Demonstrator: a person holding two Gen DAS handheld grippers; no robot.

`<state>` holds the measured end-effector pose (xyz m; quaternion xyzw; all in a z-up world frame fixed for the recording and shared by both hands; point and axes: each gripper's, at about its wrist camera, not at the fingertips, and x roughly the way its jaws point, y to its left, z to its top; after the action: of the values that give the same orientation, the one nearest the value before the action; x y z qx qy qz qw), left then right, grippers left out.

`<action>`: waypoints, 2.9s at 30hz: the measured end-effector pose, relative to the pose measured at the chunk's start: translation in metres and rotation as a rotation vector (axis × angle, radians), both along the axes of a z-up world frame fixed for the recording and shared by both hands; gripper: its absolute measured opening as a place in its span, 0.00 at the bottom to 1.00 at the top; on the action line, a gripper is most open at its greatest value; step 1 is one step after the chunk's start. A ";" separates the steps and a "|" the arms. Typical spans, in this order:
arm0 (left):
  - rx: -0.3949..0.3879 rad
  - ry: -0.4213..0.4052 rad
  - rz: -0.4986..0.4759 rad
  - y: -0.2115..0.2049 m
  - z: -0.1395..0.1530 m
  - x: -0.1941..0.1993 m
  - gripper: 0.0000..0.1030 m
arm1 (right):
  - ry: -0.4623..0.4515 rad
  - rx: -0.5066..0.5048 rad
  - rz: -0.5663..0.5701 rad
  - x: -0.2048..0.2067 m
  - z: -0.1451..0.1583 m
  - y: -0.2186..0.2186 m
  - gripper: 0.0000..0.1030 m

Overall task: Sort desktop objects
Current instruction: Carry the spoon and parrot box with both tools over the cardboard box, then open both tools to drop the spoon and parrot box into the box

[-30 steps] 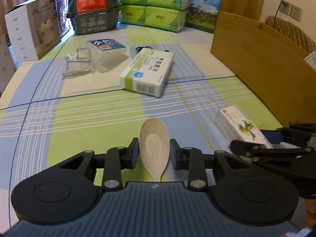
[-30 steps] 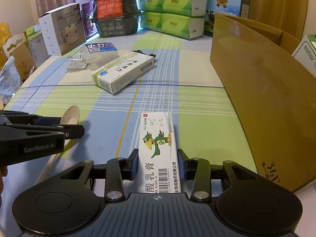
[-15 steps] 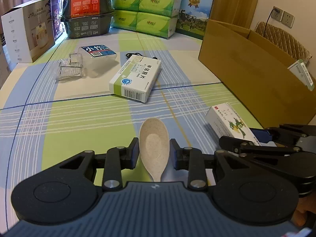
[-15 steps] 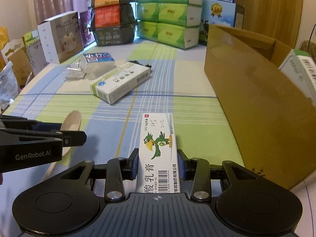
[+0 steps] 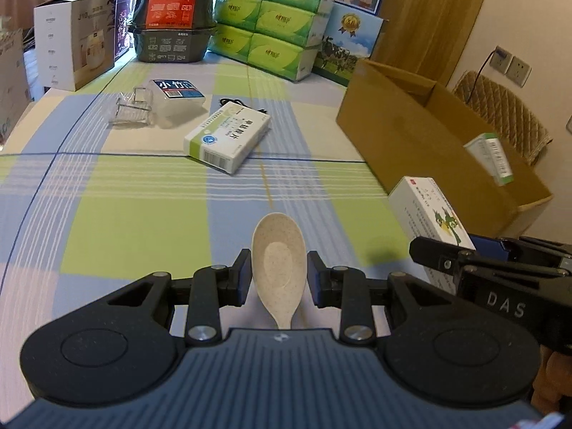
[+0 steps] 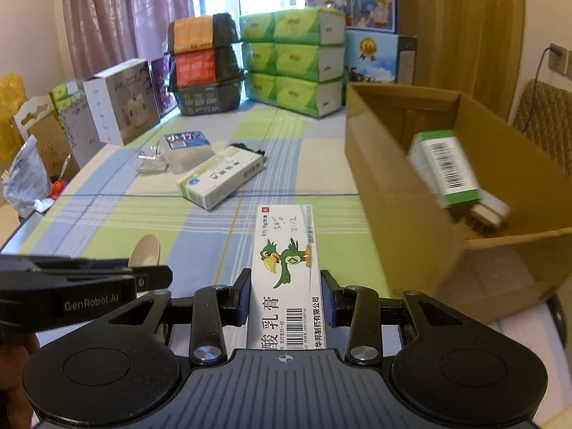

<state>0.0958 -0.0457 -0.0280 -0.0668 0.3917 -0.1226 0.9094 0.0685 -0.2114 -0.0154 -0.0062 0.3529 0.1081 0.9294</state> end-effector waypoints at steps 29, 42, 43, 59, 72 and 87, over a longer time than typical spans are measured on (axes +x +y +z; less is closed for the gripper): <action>-0.060 -0.098 -0.216 -0.156 0.096 -0.029 0.26 | -0.129 -0.010 -0.210 -0.057 0.080 -0.155 0.35; -0.173 -0.067 -0.206 -0.207 0.120 0.036 0.26 | -0.151 -0.033 -0.208 -0.012 0.101 -0.200 0.35; -0.190 -0.057 -0.200 -0.209 0.120 0.042 0.26 | -0.150 -0.029 -0.209 -0.007 0.101 -0.203 0.35; -0.217 -0.050 -0.114 -0.228 0.120 0.108 0.26 | -0.108 -0.048 -0.199 0.062 0.097 -0.224 0.35; -0.211 -0.036 -0.056 -0.210 0.104 0.120 0.30 | -0.093 -0.029 -0.174 0.091 0.088 -0.219 0.35; -0.206 -0.076 0.026 -0.157 0.113 0.085 0.56 | -0.119 0.085 -0.168 0.073 0.097 -0.215 0.66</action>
<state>0.1804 -0.2031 0.0849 -0.1604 0.3413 -0.1529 0.9135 0.1413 -0.4261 0.0815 0.0567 0.2916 0.0441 0.9538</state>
